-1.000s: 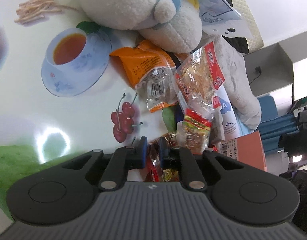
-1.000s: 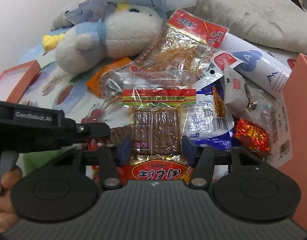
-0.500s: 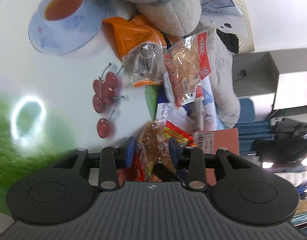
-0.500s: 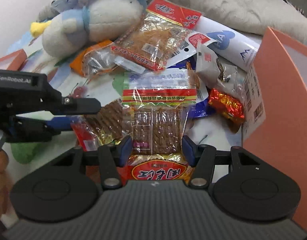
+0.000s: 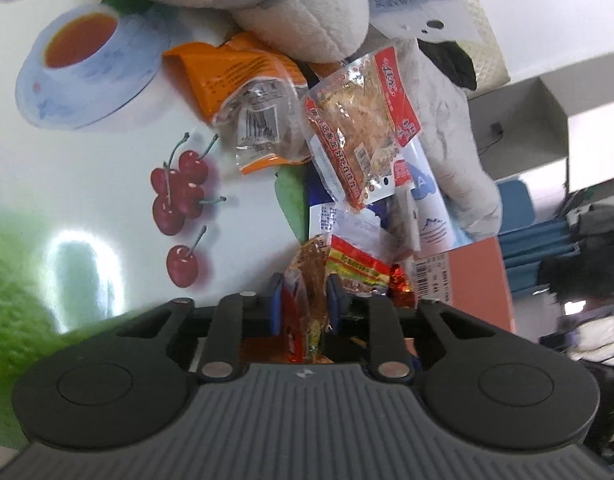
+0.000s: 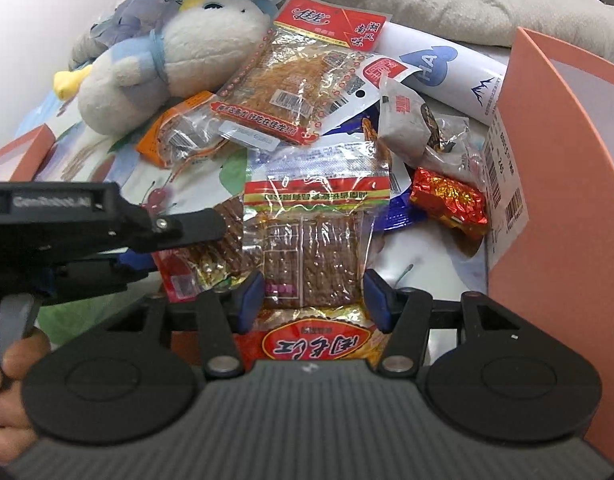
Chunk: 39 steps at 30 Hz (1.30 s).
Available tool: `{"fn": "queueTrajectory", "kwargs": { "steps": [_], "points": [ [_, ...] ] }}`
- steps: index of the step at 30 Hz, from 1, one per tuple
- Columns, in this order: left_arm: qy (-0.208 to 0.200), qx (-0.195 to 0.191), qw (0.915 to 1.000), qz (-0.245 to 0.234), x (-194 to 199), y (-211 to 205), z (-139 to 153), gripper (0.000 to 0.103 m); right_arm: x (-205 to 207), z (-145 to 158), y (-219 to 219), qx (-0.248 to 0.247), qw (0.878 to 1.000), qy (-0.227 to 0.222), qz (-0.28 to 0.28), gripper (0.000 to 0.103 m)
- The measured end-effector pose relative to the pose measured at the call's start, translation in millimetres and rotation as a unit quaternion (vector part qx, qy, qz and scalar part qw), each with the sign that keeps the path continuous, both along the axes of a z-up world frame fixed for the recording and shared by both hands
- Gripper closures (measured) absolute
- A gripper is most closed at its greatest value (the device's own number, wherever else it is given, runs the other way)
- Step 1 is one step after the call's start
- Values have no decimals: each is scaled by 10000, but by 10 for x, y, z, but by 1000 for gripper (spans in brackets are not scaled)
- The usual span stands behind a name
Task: Organize snacks
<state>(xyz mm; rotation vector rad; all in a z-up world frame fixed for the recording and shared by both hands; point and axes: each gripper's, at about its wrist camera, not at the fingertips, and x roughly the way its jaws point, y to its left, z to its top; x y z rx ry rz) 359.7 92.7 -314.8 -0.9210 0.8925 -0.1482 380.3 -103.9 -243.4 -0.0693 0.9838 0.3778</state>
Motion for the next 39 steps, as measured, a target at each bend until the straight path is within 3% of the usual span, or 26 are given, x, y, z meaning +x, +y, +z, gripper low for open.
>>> {"fn": "queueTrajectory", "kwargs": {
  "steps": [10,12,14,18,24,30,32,33,34,39],
  "points": [
    [-115,386,9991,-106,-89,-65,174,93,-73,44,3,26,10000,-49,-2,50],
    [-153,613,9980,-81,-144,-72,257,94,-107,71,-8,-30,9999,-102,-33,71],
    [-188,679,9975,-74,-200,-64,312,95,-136,105,-43,27,9999,-101,-49,75],
    [-204,805,9965,-90,-325,-69,399,95,-204,98,-90,126,9999,22,-6,94],
    [-179,777,9966,-189,-612,-102,473,95,-429,194,-112,366,9993,100,74,99],
    [-146,804,9966,-97,-883,-80,516,95,-601,308,-159,376,9988,-291,108,95],
    [-163,874,9960,-40,-955,-40,550,95,-586,306,-143,235,9990,-366,136,79],
    [-181,899,9958,-14,-988,-19,572,95,-570,302,-137,188,9990,-388,111,51],
    [-201,925,9955,2,-1010,1,588,95,-565,304,-145,185,9988,-444,55,30],
    [-272,1036,9942,92,-1110,65,660,95,-501,212,-70,201,9991,-360,56,30]
  ]
}}
